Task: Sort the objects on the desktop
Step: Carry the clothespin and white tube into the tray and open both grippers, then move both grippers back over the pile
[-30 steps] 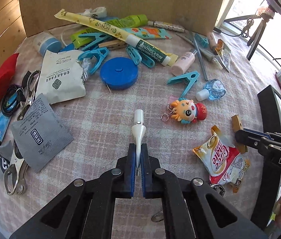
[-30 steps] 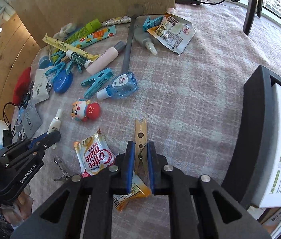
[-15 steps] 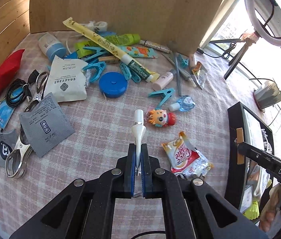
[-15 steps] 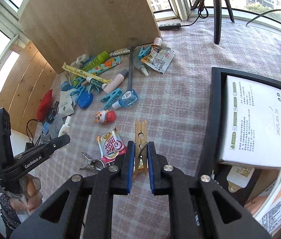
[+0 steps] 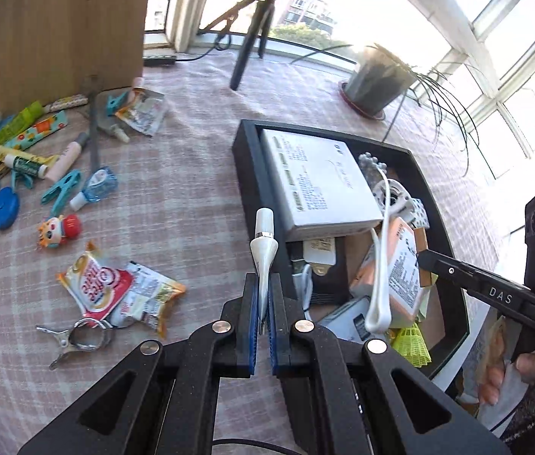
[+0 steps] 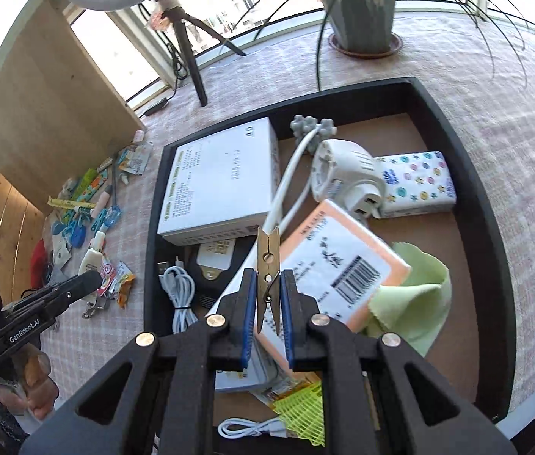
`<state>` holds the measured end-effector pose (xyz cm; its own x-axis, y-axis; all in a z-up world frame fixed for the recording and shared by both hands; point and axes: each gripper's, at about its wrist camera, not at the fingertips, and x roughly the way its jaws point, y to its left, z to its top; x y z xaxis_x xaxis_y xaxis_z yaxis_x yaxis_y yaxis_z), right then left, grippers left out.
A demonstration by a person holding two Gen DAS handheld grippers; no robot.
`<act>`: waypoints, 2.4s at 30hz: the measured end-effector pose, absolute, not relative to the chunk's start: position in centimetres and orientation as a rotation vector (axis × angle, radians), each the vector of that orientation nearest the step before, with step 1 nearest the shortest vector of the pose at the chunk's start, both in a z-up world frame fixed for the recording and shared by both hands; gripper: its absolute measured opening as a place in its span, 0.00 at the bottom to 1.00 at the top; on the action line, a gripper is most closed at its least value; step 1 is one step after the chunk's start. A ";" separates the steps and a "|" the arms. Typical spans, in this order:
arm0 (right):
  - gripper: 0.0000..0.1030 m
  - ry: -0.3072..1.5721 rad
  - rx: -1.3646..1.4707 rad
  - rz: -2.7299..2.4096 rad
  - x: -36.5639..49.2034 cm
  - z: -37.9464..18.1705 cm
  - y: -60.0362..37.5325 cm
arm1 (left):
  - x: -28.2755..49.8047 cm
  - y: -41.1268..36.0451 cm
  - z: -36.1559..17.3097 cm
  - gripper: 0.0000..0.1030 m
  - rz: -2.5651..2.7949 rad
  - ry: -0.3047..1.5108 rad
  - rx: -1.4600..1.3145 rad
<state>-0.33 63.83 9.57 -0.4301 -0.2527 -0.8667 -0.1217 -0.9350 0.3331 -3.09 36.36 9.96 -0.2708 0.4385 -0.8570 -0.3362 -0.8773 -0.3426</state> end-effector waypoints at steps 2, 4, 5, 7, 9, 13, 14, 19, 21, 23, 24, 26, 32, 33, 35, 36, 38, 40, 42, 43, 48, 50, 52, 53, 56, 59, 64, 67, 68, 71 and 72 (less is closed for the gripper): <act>0.12 -0.584 1.649 -2.570 0.7 9.5 65.9 | -2.2 38.7 10.3 0.04 2.130 -0.081 -1.489; 0.12 -0.597 1.662 -2.596 1.5 9.5 67.1 | -1.5 40.5 10.6 0.04 2.109 -0.040 -1.474; 0.12 -0.599 1.666 -2.608 1.9 9.6 67.5 | -1.2 41.2 10.7 0.04 2.101 -0.023 -1.468; 0.13 -0.601 1.662 -2.629 2.5 9.8 68.0 | -0.7 42.4 10.9 0.04 2.092 0.009 -1.463; 0.17 -0.610 1.676 -2.640 3.0 10.0 68.3 | -0.2 43.3 10.9 0.12 2.071 0.043 -1.467; 0.25 -0.634 1.667 -2.660 3.2 10.2 68.5 | 0.8 44.2 11.2 0.14 2.061 0.107 -1.437; 0.25 -0.635 1.663 -2.659 3.2 10.3 68.4 | 0.9 44.2 11.3 0.14 2.062 0.118 -1.429; 0.25 -0.609 1.651 -2.648 3.1 10.6 67.4 | 1.1 44.0 12.0 0.14 2.084 0.130 -1.405; 0.25 -0.600 1.647 -2.640 3.0 10.7 66.9 | 1.1 43.8 12.2 0.14 2.087 0.120 -1.402; 0.25 -0.589 1.641 -2.631 2.9 10.8 66.4 | 1.2 43.6 12.4 0.14 2.095 0.120 -1.396; 0.25 -0.582 1.637 -2.629 2.8 10.9 66.2 | 1.2 43.5 12.4 0.14 2.100 0.120 -1.393; 0.25 -0.571 1.629 -2.620 2.6 11.1 65.6 | 1.2 43.3 12.4 0.14 2.106 0.120 -1.391; 0.26 -0.515 1.599 -2.571 1.7 11.5 63.1 | 0.4 41.0 11.6 0.14 2.150 0.070 -1.441; 0.26 -0.505 1.597 -2.558 1.5 11.5 62.5 | 0.2 40.3 11.4 0.14 2.157 0.056 -1.453; 0.26 -0.483 1.591 -2.530 0.9 11.4 61.3 | -0.2 38.8 11.2 0.14 2.183 0.029 -1.472; 0.26 -0.467 1.587 -2.516 0.6 11.4 60.5 | -0.4 38.0 11.1 0.14 2.199 0.015 -1.477; 0.26 -0.424 1.579 -2.482 0.0 11.4 58.8 | -0.8 36.0 11.0 0.14 2.237 -0.013 -1.493; 0.26 -0.361 1.568 -2.443 -0.7 11.6 56.9 | -1.2 33.6 10.6 0.14 2.280 -0.046 -1.515; 0.29 -0.283 1.555 -2.395 -1.2 11.7 54.6 | -1.6 30.9 10.1 0.14 2.313 -0.071 -1.543; 0.33 -0.242 1.551 -2.369 -1.5 11.7 53.4 | -1.7 29.5 9.8 0.15 2.329 -0.075 -1.555; 0.47 -0.066 1.535 -2.233 -2.4 11.1 47.8 | -2.4 24.4 8.8 0.29 2.341 0.041 -1.587; 0.47 -0.022 1.551 -2.186 -2.9 10.4 46.0 | -2.4 23.2 8.5 0.31 2.345 0.118 -1.601; 0.48 0.050 1.569 -2.144 -3.5 9.5 44.2 | -2.1 22.7 8.3 0.37 2.316 0.174 -1.592; 0.52 0.088 1.575 -2.121 -3.8 9.1 43.4 | -2.1 22.6 8.1 0.45 2.294 0.186 -1.587; 0.57 0.186 1.593 -2.059 -4.7 7.9 41.1 | -2.0 22.9 7.3 0.50 2.247 0.238 -1.578; 0.57 0.312 1.599 -2.051 -5.2 7.1 39.5 | -1.7 23.9 6.4 0.50 2.200 0.356 -1.564; 0.58 0.390 1.603 -1.991 -6.0 5.8 38.0 | -2.4 24.5 4.9 0.53 2.145 0.420 -1.588; 0.58 0.413 1.622 -1.991 -6.6 5.2 37.6 | -3.2 24.3 4.3 0.53 2.140 0.389 -1.611; 0.58 0.402 1.623 -1.990 -6.8 5.2 37.7 | -3.4 24.2 4.4 0.53 2.140 0.367 -1.610; 0.58 0.352 1.622 -1.975 -7.4 5.3 37.8 | -3.7 23.7 5.1 0.53 2.154 0.322 -1.584; 0.58 0.349 1.622 -1.973 -7.6 5.3 37.7 | -3.9 23.5 5.3 0.51 2.168 0.328 -1.575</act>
<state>-7.57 37.75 5.30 -0.1145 -0.2522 -0.9609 0.5662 -0.8113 0.1454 -3.86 23.53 5.30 -0.2559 0.2082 -0.9440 -0.4781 -0.8760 -0.0636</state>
